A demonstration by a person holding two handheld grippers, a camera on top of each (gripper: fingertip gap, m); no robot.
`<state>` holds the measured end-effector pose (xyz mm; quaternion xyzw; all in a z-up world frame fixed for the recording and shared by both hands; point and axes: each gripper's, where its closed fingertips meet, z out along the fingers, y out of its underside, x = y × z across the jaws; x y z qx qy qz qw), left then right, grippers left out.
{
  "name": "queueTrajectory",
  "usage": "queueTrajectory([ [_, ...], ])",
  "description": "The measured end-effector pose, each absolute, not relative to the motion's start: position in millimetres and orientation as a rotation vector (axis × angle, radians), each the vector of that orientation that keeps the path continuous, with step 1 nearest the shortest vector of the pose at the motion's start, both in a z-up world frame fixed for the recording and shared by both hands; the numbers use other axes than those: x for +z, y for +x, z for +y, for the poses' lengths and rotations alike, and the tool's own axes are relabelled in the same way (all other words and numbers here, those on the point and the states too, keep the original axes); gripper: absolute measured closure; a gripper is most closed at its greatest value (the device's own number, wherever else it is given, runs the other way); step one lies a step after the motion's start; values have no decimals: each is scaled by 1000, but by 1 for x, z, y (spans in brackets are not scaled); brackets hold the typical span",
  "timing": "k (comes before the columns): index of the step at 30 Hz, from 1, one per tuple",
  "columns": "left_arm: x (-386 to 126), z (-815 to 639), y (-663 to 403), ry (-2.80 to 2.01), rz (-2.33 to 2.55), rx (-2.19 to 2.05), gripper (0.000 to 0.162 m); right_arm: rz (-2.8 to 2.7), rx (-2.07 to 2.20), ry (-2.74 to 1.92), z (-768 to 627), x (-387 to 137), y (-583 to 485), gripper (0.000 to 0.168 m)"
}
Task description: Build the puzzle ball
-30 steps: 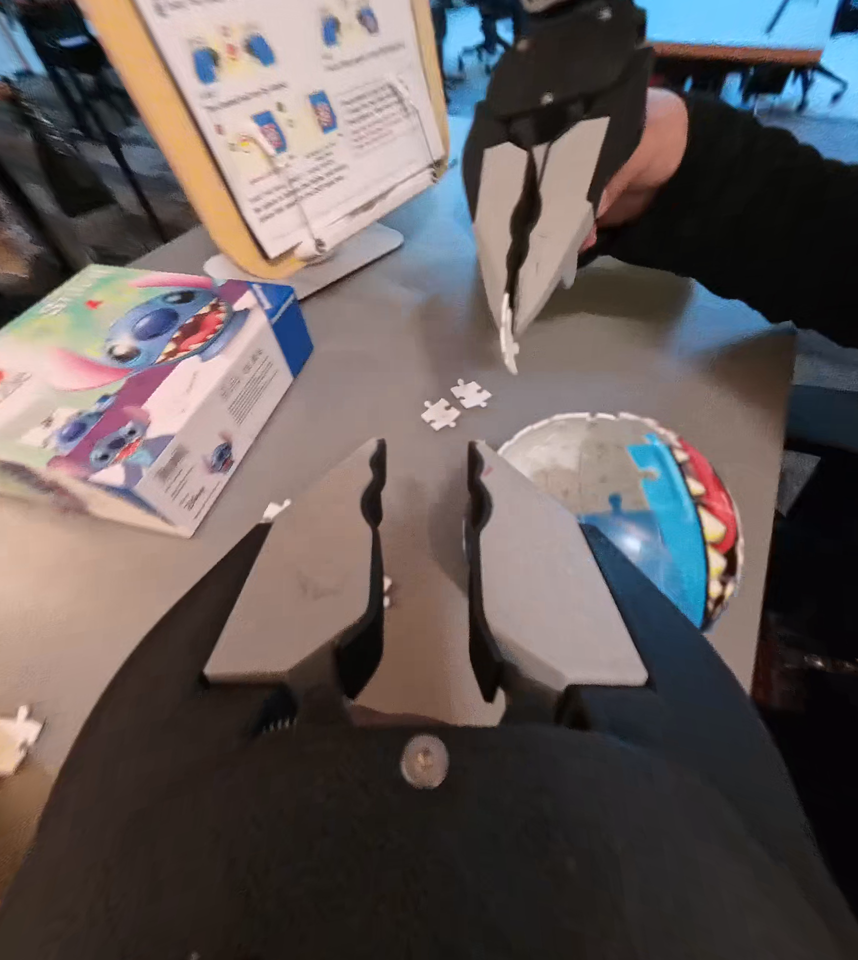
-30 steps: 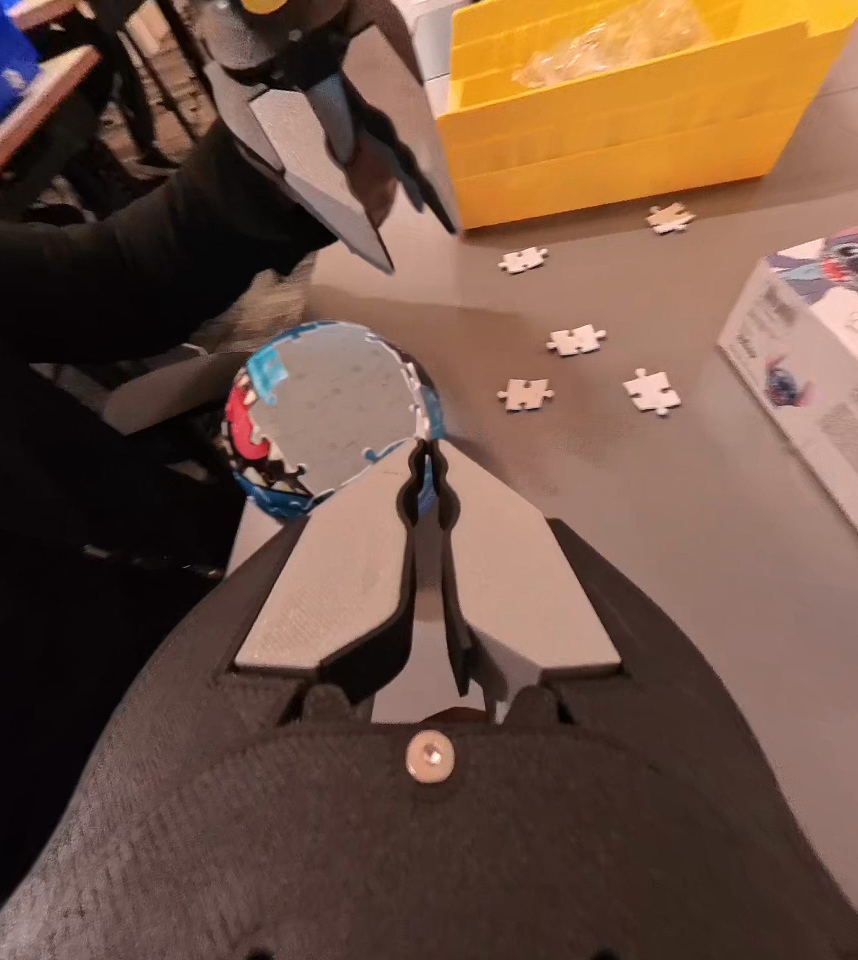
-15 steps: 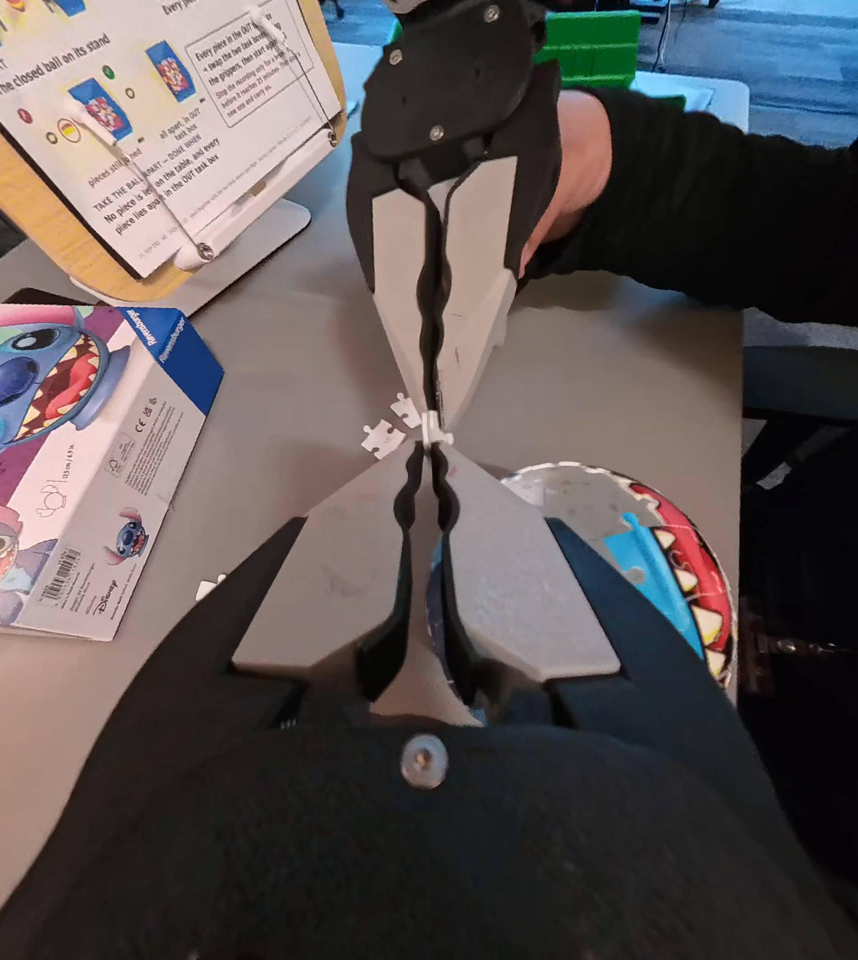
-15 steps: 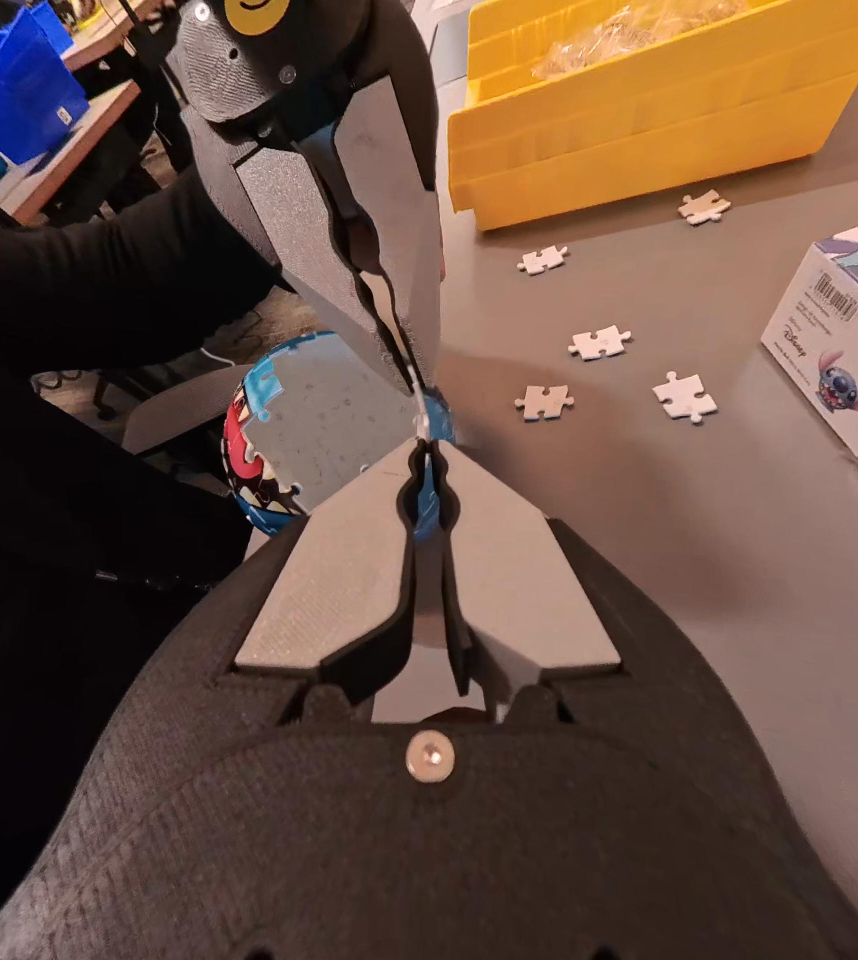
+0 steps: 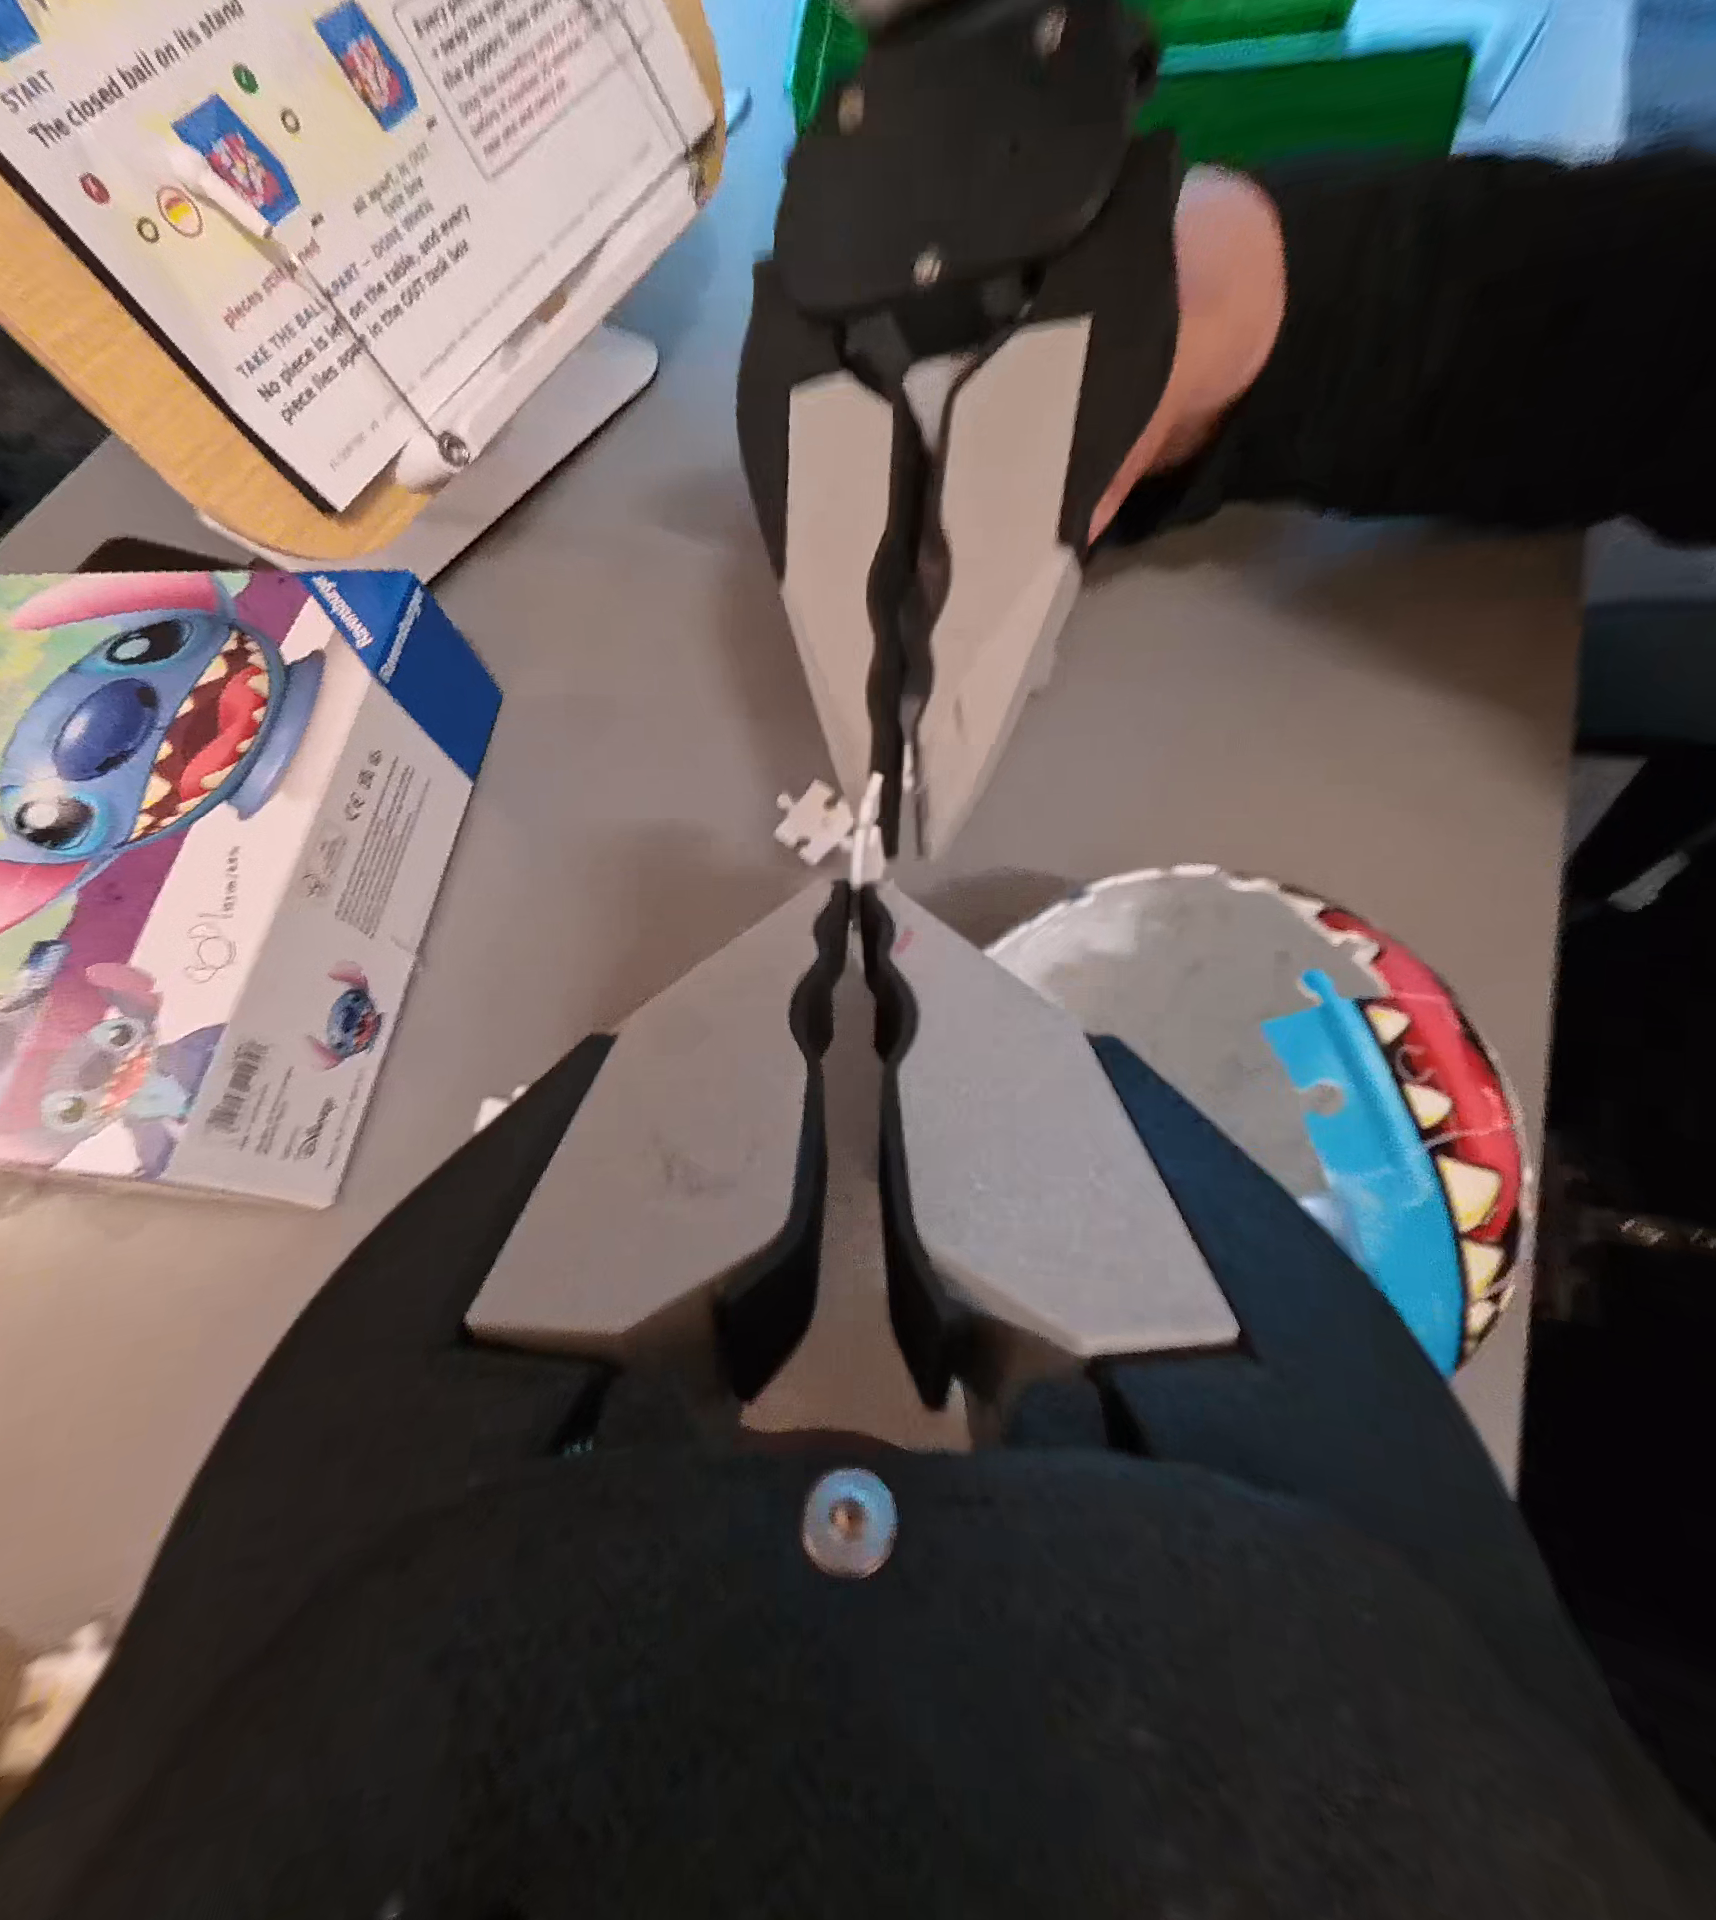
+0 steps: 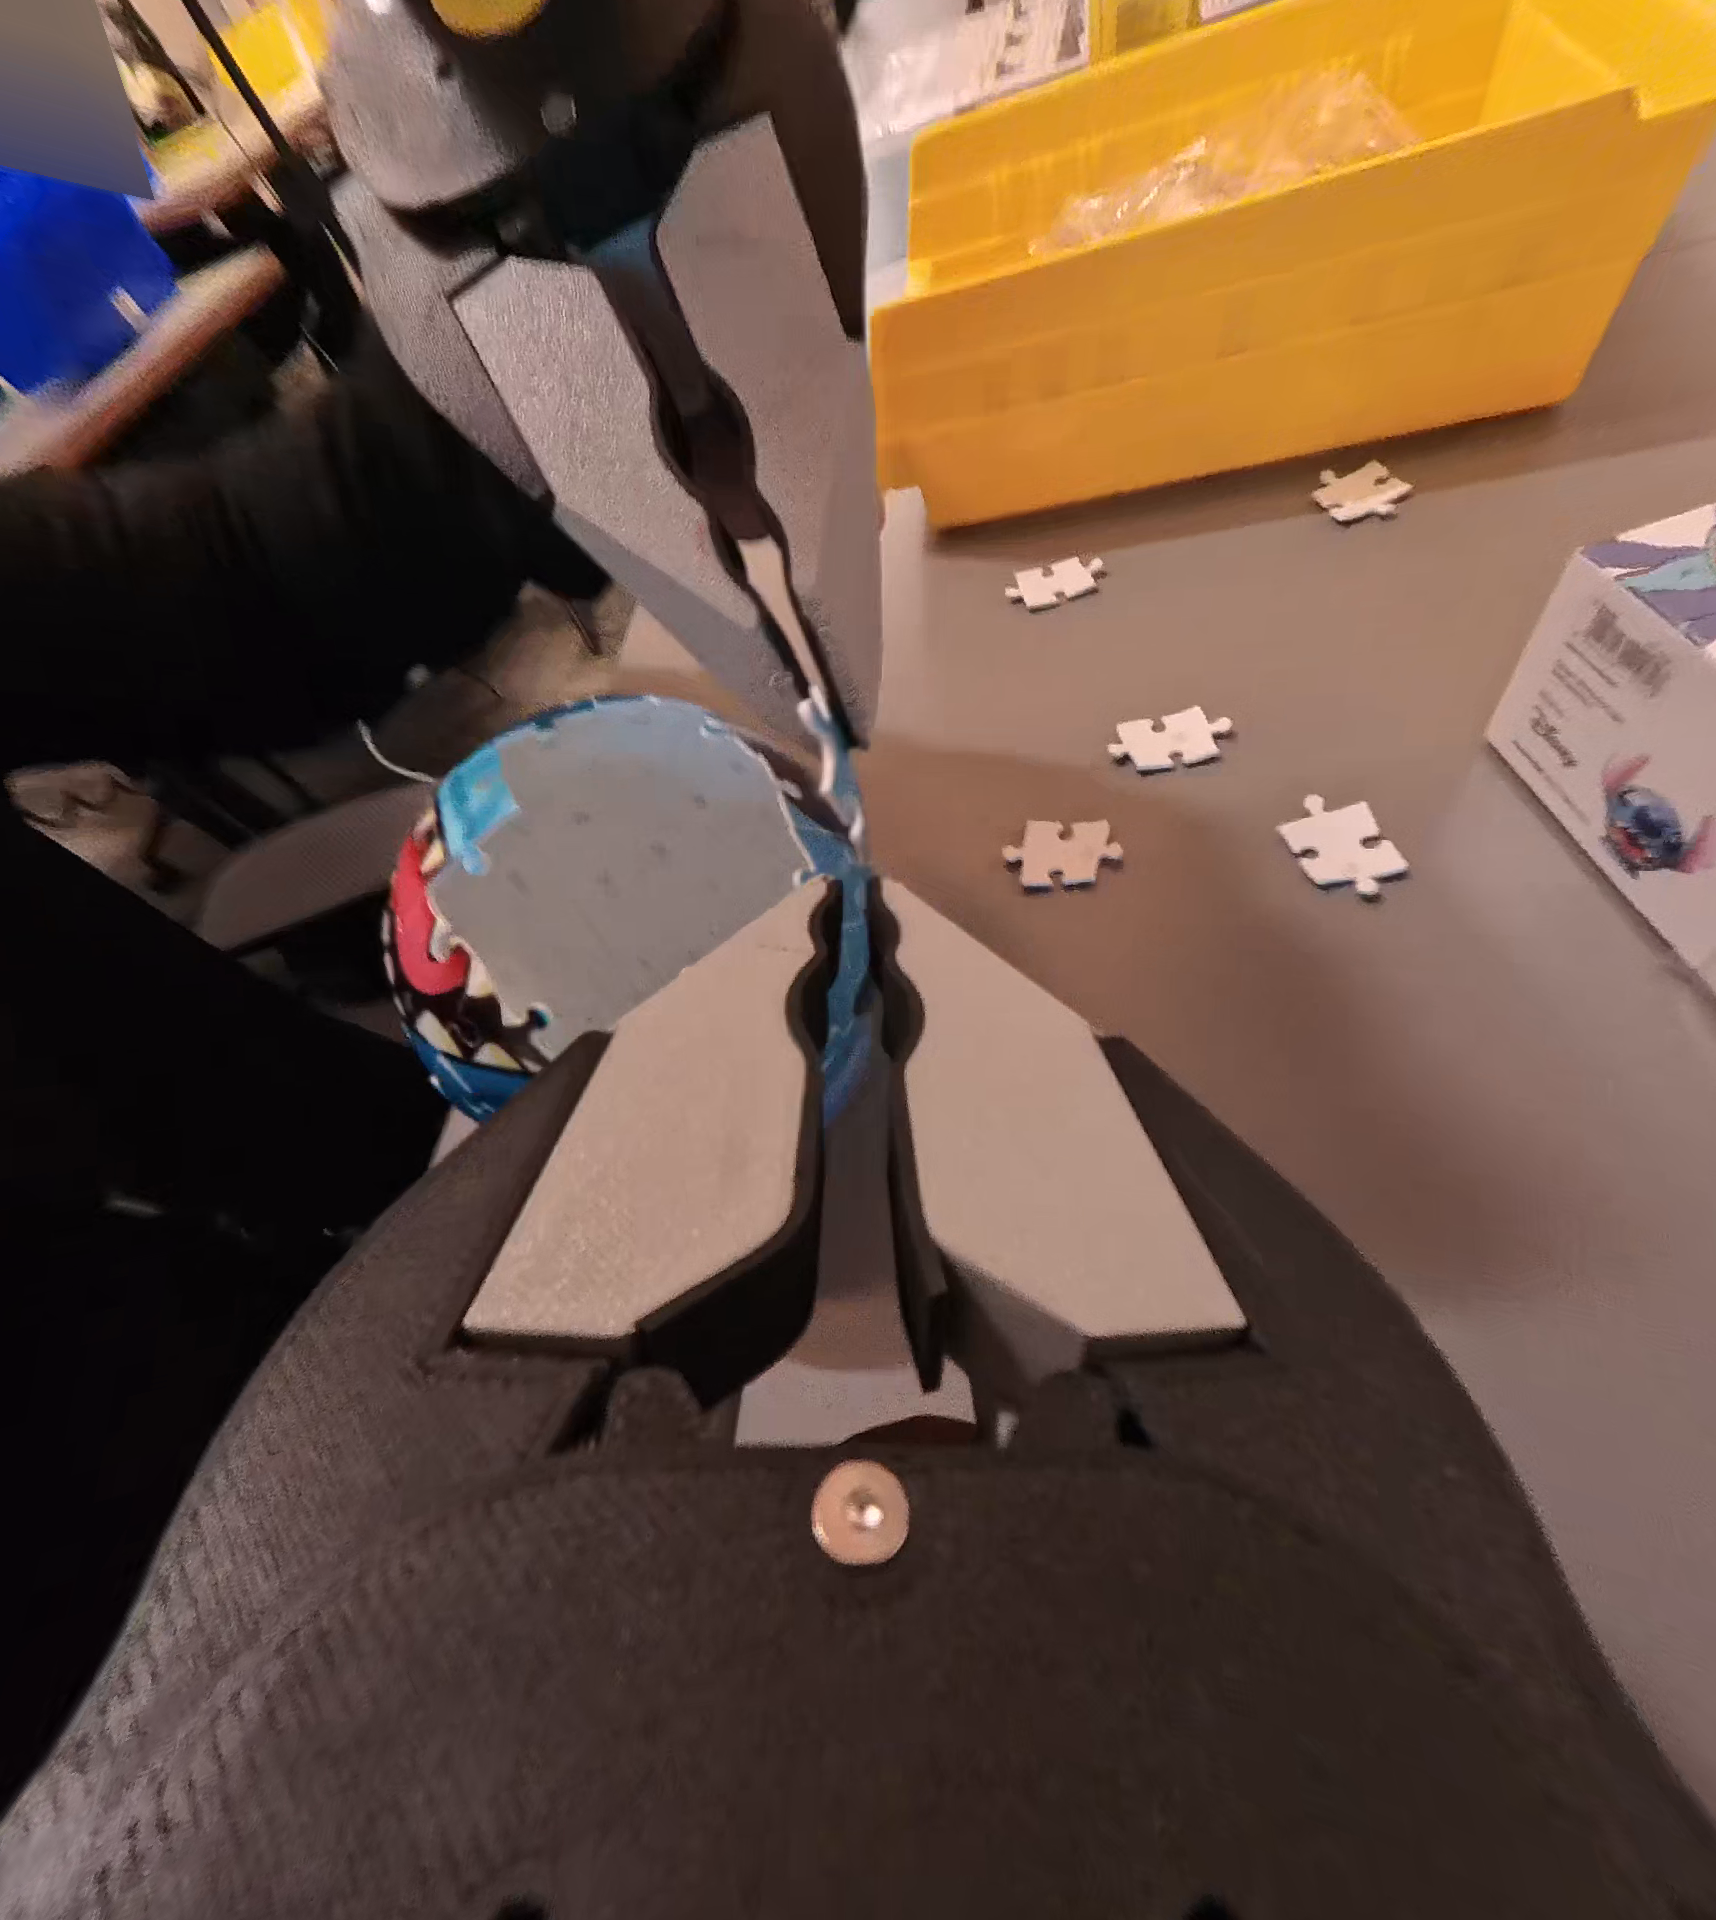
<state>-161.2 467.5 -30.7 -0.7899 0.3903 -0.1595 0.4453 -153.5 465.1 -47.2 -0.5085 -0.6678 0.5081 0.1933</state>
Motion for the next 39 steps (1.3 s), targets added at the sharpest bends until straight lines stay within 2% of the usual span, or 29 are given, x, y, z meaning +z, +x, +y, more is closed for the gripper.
queueTrajectory([
  [5,-39,462,-162,-2034,1127,-206,162,-1808,1264,-1307,475,-23,-154,150],
  [14,-41,462,-159,-2090,1258,-74,162,-1890,1165,-1163,457,-31,-161,167],
  [26,-40,460,-154,-2057,1212,-188,162,-1944,1092,-1155,458,-40,-156,168],
  [30,-36,467,-162,-2051,1143,-151,142,-1917,1121,-1180,458,-39,-158,168],
  [32,-32,464,-162,-2045,1125,-201,144,-1891,1162,-1189,458,-36,-159,168],
  [36,-36,456,-166,-2068,1108,-252,137,-1824,1244,-1202,462,-25,-157,168],
  [37,-37,456,-164,-2062,1099,-272,139,-1804,1297,-1204,461,-21,-156,168],
  [39,-34,453,-158,-2038,1087,-332,157,-1775,1388,-1217,459,-15,-155,168],
])
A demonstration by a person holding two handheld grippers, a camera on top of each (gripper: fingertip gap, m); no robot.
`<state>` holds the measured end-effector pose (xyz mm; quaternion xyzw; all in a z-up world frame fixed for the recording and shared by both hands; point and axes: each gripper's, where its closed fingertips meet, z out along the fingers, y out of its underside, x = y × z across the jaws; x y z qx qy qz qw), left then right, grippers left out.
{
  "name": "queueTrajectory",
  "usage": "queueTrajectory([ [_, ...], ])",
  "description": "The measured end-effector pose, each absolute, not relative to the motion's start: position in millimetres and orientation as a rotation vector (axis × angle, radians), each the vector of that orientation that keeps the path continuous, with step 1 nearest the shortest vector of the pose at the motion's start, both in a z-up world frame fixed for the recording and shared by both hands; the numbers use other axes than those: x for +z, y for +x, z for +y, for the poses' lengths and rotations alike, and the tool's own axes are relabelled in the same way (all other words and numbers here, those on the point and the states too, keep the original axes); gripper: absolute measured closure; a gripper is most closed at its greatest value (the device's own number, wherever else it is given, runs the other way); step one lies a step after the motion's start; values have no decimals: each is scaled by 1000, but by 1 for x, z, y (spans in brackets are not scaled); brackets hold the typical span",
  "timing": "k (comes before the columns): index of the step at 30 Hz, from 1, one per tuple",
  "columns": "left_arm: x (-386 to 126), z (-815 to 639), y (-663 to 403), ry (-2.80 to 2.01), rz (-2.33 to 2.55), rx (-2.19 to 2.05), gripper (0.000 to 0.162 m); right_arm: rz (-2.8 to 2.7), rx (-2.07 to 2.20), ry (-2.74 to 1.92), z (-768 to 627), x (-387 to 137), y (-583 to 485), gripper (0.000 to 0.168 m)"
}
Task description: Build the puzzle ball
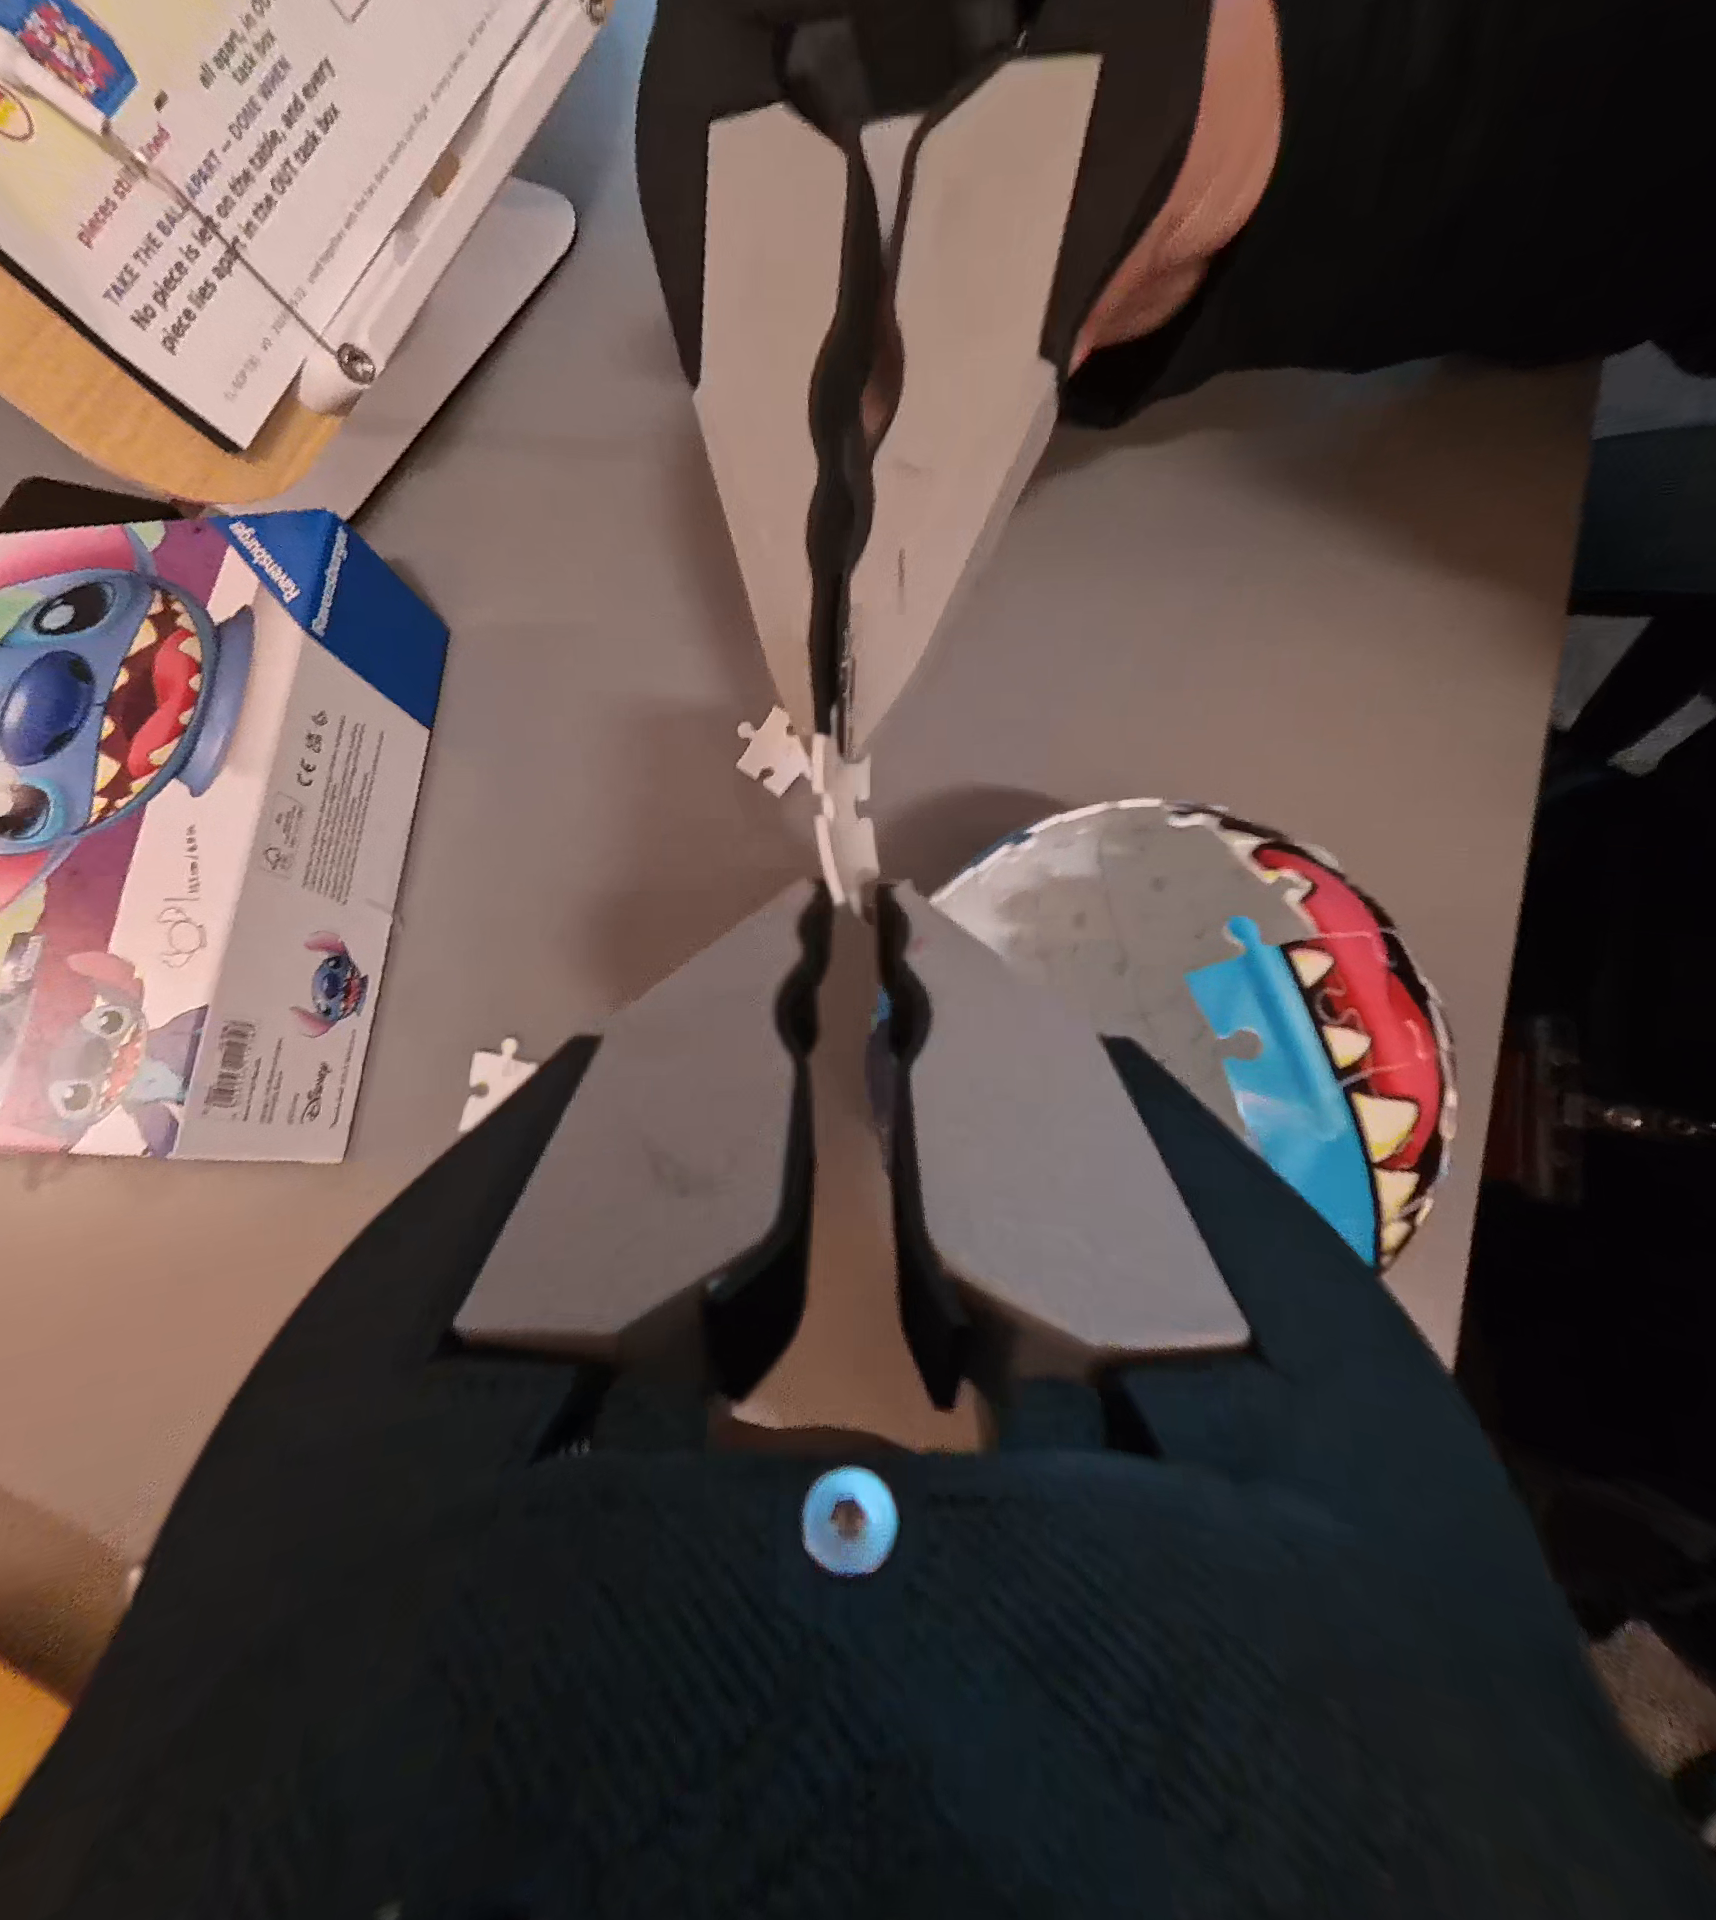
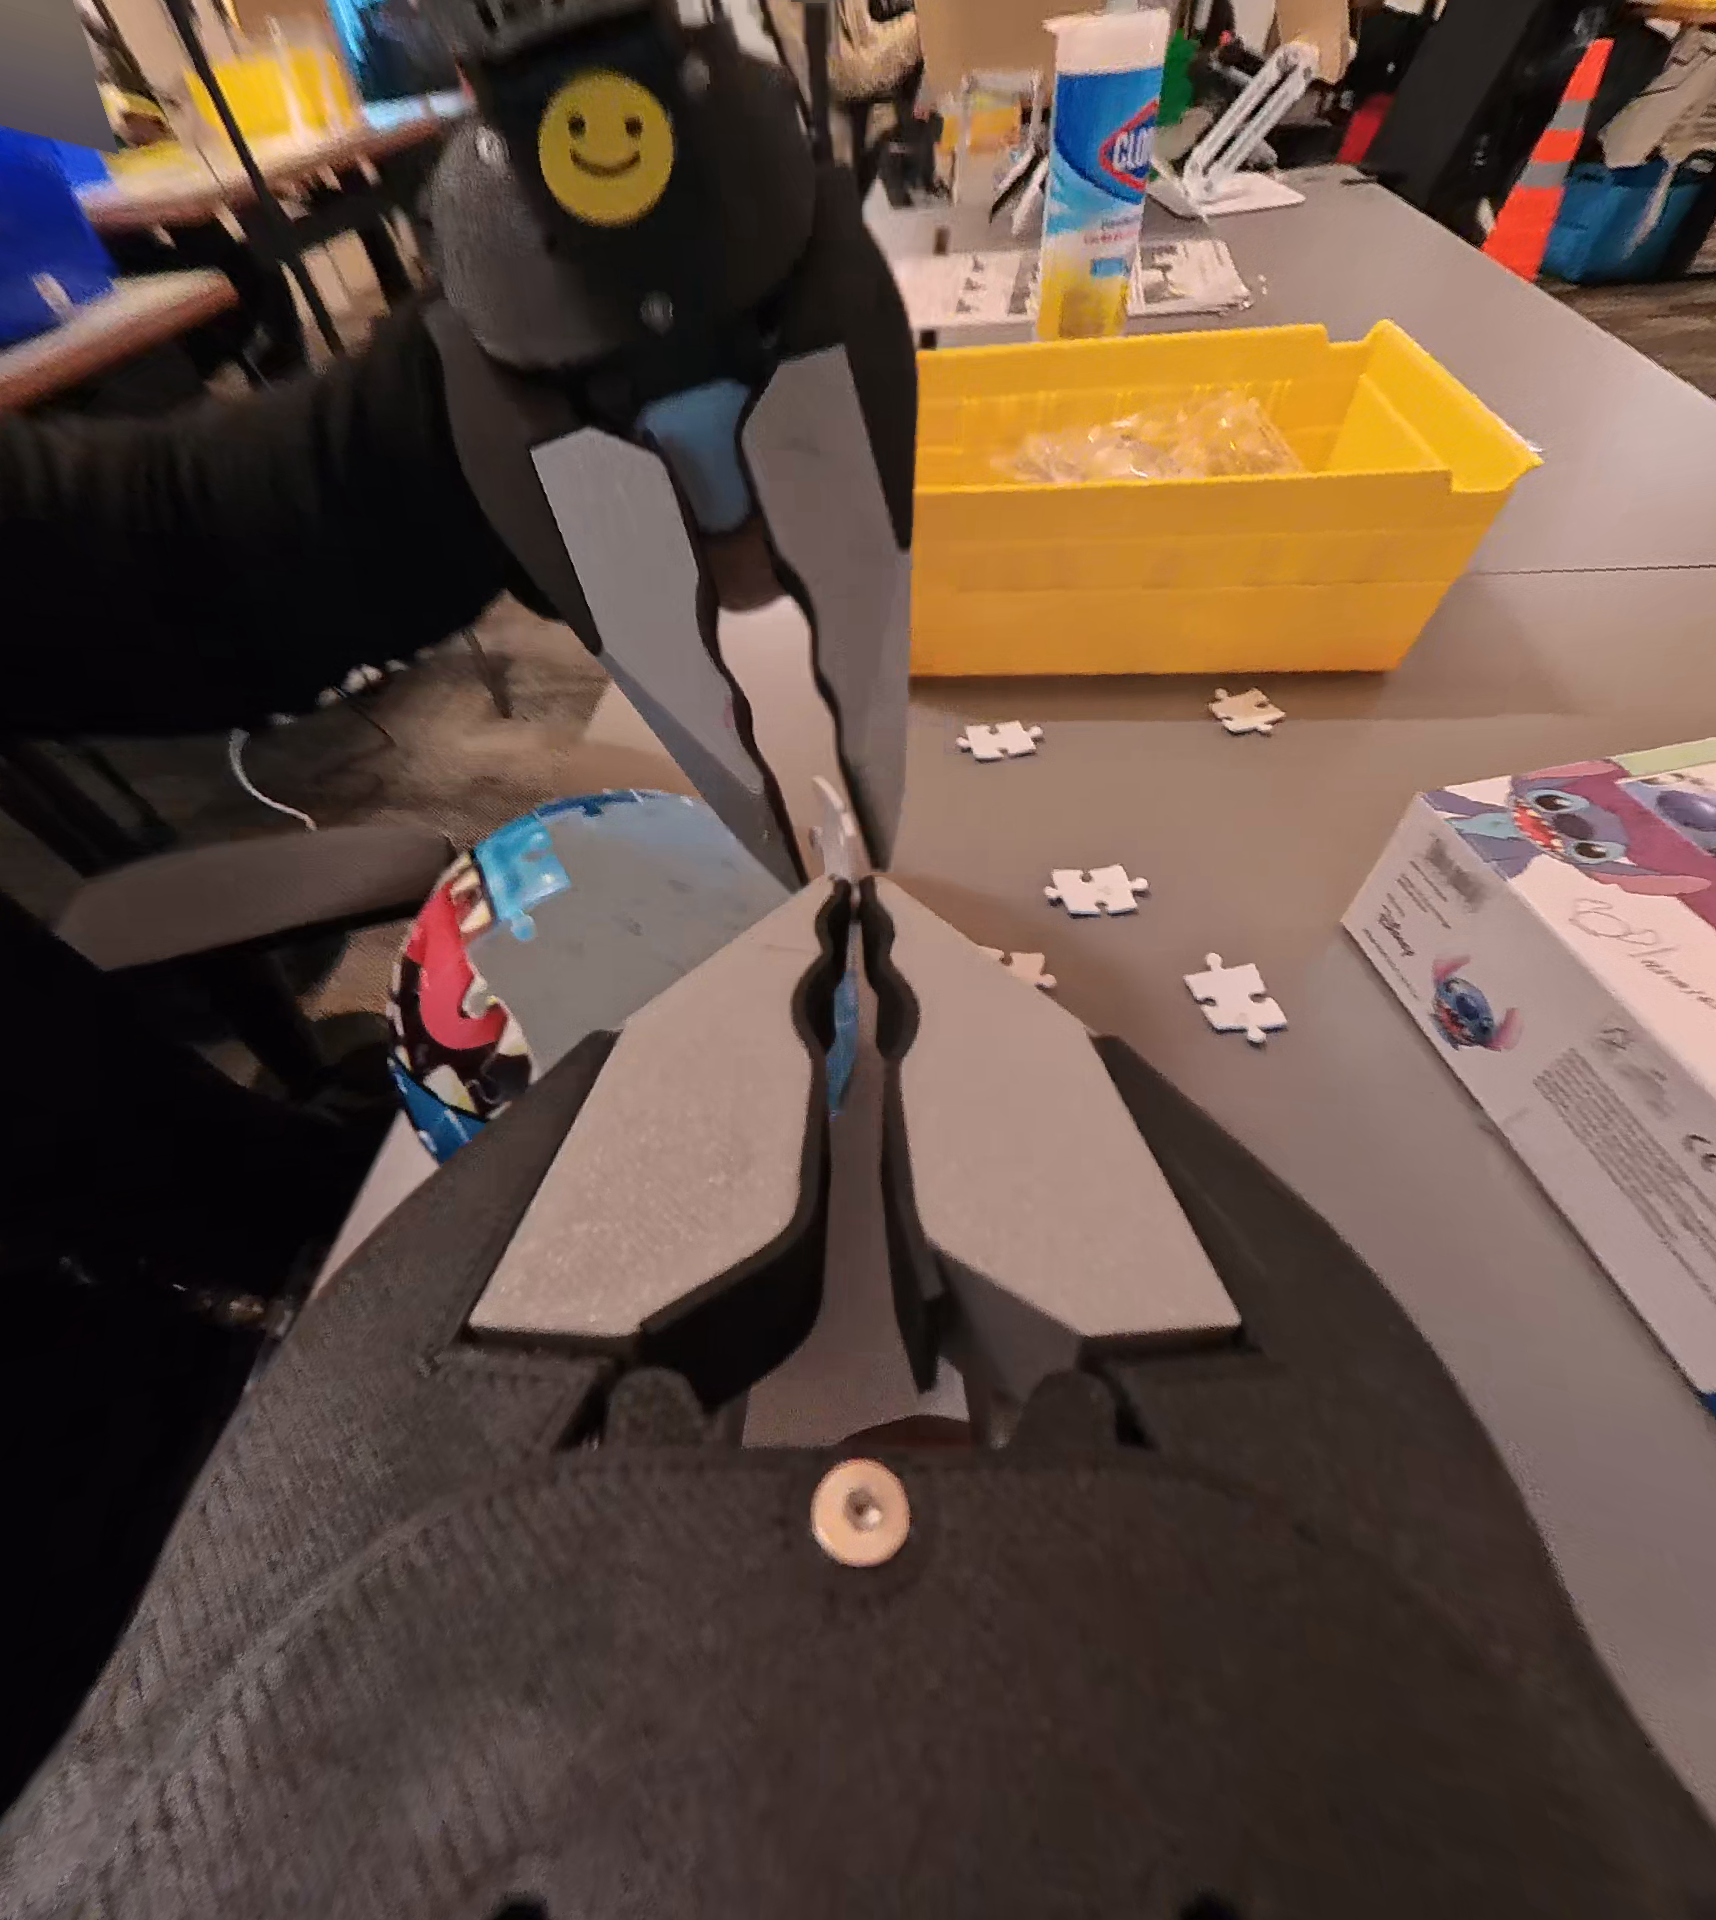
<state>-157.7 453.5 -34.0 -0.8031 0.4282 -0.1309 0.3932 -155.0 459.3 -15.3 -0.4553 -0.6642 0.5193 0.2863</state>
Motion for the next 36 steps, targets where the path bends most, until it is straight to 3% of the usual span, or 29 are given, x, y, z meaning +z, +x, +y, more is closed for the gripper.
queueTrajectory([
  [10,-24,454,-159,-2043,1092,-299,162,-1882,1496,-1280,456,-31,-146,168],
  [16,-37,451,-164,-2123,1193,-164,162,-1861,1330,-1253,462,-24,-150,150],
  [21,-36,452,-160,-2114,1230,-128,162,-1901,1206,-1242,456,-34,-158,154],
  [24,-38,450,-162,-2119,1244,-103,162,-1933,1164,-1215,451,-39,-158,167],
  [32,-40,448,-164,-2107,1209,-139,162,-1941,1111,-1209,450,-43,-161,168],
  [36,-36,444,-185,-2100,1130,-97,134,-1918,1104,-1240,451,-44,-162,168],
])
